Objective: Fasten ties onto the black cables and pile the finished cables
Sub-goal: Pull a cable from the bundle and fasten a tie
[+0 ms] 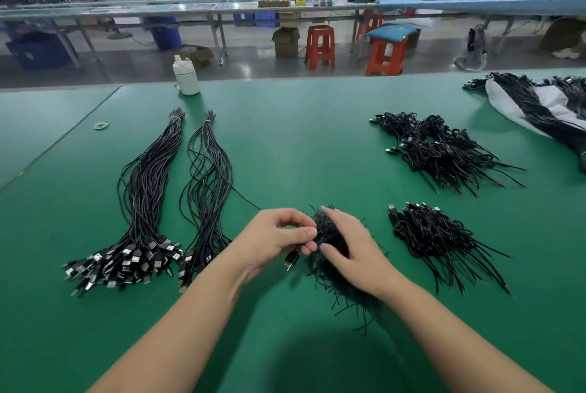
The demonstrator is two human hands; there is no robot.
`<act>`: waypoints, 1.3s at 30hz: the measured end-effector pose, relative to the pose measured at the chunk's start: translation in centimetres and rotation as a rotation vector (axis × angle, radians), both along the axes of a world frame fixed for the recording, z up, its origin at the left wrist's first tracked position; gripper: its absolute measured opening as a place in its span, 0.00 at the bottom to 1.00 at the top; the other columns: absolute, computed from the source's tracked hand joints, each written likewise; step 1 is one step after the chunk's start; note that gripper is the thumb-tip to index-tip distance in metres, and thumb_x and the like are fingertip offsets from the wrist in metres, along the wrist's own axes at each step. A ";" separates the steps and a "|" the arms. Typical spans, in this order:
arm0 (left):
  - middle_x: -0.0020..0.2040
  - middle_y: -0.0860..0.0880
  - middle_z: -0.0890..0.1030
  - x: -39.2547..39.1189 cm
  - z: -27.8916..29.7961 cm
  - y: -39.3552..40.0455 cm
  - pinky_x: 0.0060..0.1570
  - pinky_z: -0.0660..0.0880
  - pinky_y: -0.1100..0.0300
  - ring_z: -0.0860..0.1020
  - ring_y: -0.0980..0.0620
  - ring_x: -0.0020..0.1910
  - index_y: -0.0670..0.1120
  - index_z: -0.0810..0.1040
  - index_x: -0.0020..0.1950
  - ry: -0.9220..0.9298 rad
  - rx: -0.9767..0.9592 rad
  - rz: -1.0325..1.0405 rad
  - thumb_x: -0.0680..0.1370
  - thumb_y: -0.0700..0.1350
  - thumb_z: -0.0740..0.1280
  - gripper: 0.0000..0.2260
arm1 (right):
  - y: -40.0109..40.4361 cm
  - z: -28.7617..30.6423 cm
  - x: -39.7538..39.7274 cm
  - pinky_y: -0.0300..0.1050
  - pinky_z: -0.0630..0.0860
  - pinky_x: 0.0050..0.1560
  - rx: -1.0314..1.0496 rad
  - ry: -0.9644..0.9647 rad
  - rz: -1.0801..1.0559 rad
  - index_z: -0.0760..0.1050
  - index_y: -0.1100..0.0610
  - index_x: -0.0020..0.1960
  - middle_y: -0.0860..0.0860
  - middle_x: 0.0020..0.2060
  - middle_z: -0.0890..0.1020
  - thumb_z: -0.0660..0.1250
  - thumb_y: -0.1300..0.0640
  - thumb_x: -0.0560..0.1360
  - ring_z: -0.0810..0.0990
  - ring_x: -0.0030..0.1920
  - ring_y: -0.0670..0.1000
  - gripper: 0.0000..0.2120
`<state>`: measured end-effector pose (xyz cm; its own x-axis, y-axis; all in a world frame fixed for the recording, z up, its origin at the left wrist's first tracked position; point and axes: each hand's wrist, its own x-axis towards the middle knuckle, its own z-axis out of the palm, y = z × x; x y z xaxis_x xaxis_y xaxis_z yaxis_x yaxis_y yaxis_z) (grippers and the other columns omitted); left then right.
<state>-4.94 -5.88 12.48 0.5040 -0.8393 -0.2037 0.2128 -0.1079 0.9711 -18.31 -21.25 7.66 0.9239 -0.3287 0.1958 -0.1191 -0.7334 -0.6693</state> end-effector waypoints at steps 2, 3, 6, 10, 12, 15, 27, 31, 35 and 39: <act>0.35 0.38 0.82 -0.3 0.5 -0.4 0.36 0.78 0.62 0.80 0.48 0.32 0.39 0.83 0.42 0.140 -0.105 0.055 0.70 0.36 0.74 0.04 | 1.8 1.8 0.8 0.40 0.60 0.74 0.178 -0.008 0.105 0.67 0.45 0.74 0.41 0.71 0.71 0.64 0.52 0.81 0.65 0.73 0.40 0.22; 0.35 0.39 0.82 -0.3 0.8 -0.4 0.35 0.78 0.63 0.80 0.49 0.32 0.40 0.83 0.41 0.185 -0.138 0.077 0.69 0.37 0.74 0.03 | 2.4 2.5 1.0 0.38 0.65 0.70 0.227 -0.027 0.111 0.69 0.45 0.71 0.42 0.66 0.76 0.63 0.52 0.81 0.70 0.69 0.41 0.19; 0.35 0.43 0.81 -0.1 1.4 -0.2 0.34 0.79 0.63 0.80 0.51 0.31 0.39 0.80 0.44 0.294 -0.236 0.146 0.72 0.40 0.72 0.05 | 3.3 4.1 1.5 0.44 0.73 0.53 0.203 -0.020 0.051 0.76 0.48 0.56 0.43 0.45 0.81 0.60 0.54 0.83 0.78 0.47 0.42 0.07; 0.37 0.45 0.78 -0.2 1.2 -0.3 0.35 0.73 0.60 0.75 0.53 0.30 0.38 0.82 0.49 0.352 -0.370 0.291 0.81 0.34 0.61 0.10 | 4.3 4.6 2.1 0.46 0.70 0.40 0.274 -0.020 -0.019 0.71 0.50 0.39 0.43 0.30 0.74 0.56 0.53 0.84 0.71 0.33 0.43 0.15; 0.38 0.47 0.79 -0.3 0.9 0.1 0.38 0.69 0.59 0.72 0.53 0.33 0.39 0.84 0.54 0.235 -0.333 0.267 0.79 0.31 0.61 0.13 | 4.6 4.2 2.2 0.43 0.70 0.40 0.307 -0.020 -0.051 0.77 0.50 0.42 0.42 0.31 0.76 0.56 0.52 0.84 0.72 0.33 0.41 0.15; 0.42 0.53 0.82 -0.6 0.6 0.8 0.44 0.70 0.62 0.74 0.54 0.44 0.47 0.86 0.56 -0.013 -0.217 0.208 0.77 0.38 0.64 0.14 | 4.8 3.8 2.4 0.39 0.62 0.33 0.421 -0.018 -0.091 0.79 0.52 0.42 0.41 0.22 0.70 0.56 0.53 0.84 0.69 0.27 0.40 0.17; 0.61 0.55 0.82 -1.2 0.4 1.4 0.65 0.71 0.64 0.78 0.57 0.64 0.48 0.79 0.65 -0.269 -0.062 0.012 0.86 0.48 0.51 0.19 | 6.2 4.7 2.1 0.43 0.56 0.29 0.703 0.033 0.075 0.79 0.49 0.38 0.49 0.26 0.62 0.55 0.55 0.85 0.58 0.27 0.48 0.21; 0.58 0.54 0.84 -1.0 0.6 1.6 0.61 0.74 0.64 0.79 0.56 0.62 0.48 0.82 0.61 -0.293 -0.117 0.081 0.84 0.49 0.52 0.19 | 6.4 4.6 2.1 0.39 0.56 0.28 0.851 0.043 0.082 0.79 0.52 0.40 0.47 0.26 0.61 0.56 0.53 0.85 0.57 0.27 0.47 0.19; 0.51 0.40 0.85 -0.5 2.5 0.9 0.64 0.75 0.48 0.82 0.44 0.57 0.38 0.82 0.53 -0.024 -0.421 0.328 0.85 0.42 0.51 0.20 | 6.6 3.4 2.1 0.38 0.52 0.26 1.119 0.046 0.121 0.71 0.55 0.37 0.49 0.26 0.56 0.58 0.47 0.81 0.50 0.28 0.48 0.18; 0.36 0.45 0.80 1.5 5.1 4.0 0.34 0.77 0.59 0.78 0.50 0.29 0.41 0.82 0.44 0.395 -0.625 -0.083 0.82 0.48 0.56 0.18 | 6.0 1.6 1.9 0.40 0.51 0.27 1.440 0.036 0.055 0.66 0.54 0.32 0.49 0.26 0.54 0.61 0.47 0.79 0.51 0.26 0.47 0.19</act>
<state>-3.45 -1.86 17.62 0.4218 -0.8903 0.1713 0.5743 0.4086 0.7094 -16.37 -15.26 9.22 0.9388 -0.1818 -0.2927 -0.1457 0.5604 -0.8153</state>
